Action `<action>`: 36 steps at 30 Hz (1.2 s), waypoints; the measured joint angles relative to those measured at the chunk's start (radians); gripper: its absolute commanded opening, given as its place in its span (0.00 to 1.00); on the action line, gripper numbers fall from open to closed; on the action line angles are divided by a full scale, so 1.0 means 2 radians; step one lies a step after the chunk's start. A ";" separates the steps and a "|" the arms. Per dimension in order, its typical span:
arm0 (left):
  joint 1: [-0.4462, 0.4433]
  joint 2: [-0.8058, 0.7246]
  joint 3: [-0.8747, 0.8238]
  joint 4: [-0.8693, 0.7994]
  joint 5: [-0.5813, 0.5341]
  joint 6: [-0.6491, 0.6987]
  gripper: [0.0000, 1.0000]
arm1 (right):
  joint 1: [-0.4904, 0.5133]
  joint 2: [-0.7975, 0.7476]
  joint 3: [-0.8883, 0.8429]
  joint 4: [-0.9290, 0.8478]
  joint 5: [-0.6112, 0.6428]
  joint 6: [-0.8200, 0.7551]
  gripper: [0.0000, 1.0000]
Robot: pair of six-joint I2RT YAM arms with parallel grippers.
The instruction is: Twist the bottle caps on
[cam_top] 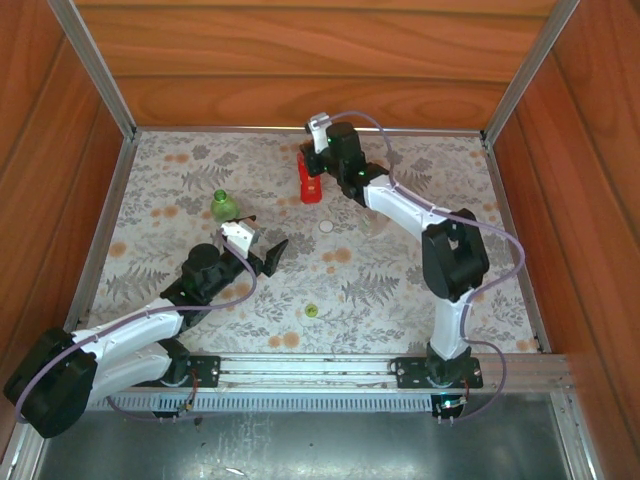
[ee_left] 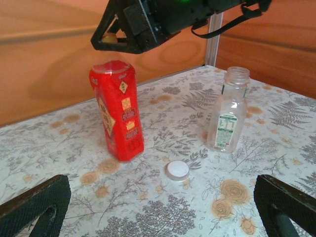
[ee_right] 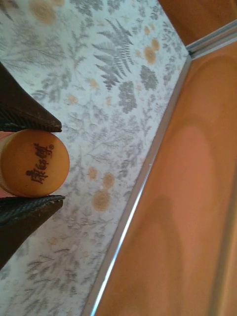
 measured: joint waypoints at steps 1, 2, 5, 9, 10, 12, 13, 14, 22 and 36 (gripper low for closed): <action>0.000 0.000 0.000 0.000 -0.001 0.000 1.00 | -0.002 0.009 0.011 0.000 0.000 -0.002 0.18; 0.000 0.000 0.000 0.000 -0.002 0.000 1.00 | -0.005 0.017 0.019 0.000 0.000 -0.003 0.18; 0.000 0.000 0.000 0.000 -0.002 0.001 1.00 | -0.009 0.030 0.035 0.002 -0.002 -0.005 0.25; 0.000 0.007 0.000 0.000 -0.002 0.002 1.00 | -0.011 0.032 0.037 0.003 -0.003 -0.007 0.39; 0.000 0.010 0.000 0.000 -0.002 0.003 1.00 | -0.011 0.032 0.037 0.003 -0.003 -0.008 0.44; 0.000 0.015 0.000 -0.001 -0.001 0.004 1.00 | -0.011 0.032 0.037 0.002 -0.003 -0.012 0.53; 0.000 0.017 0.000 -0.001 0.001 0.004 1.00 | -0.011 0.032 0.037 0.001 -0.003 -0.014 0.57; 0.000 0.019 0.000 -0.002 0.002 0.004 1.00 | -0.012 0.032 0.037 -0.002 -0.004 -0.016 0.60; 0.000 0.038 0.012 -0.005 0.029 0.004 1.00 | -0.012 -0.020 0.010 -0.013 -0.003 -0.019 0.82; -0.021 0.088 0.052 -0.003 0.079 0.021 1.00 | -0.056 -0.242 -0.216 -0.032 0.034 0.017 0.99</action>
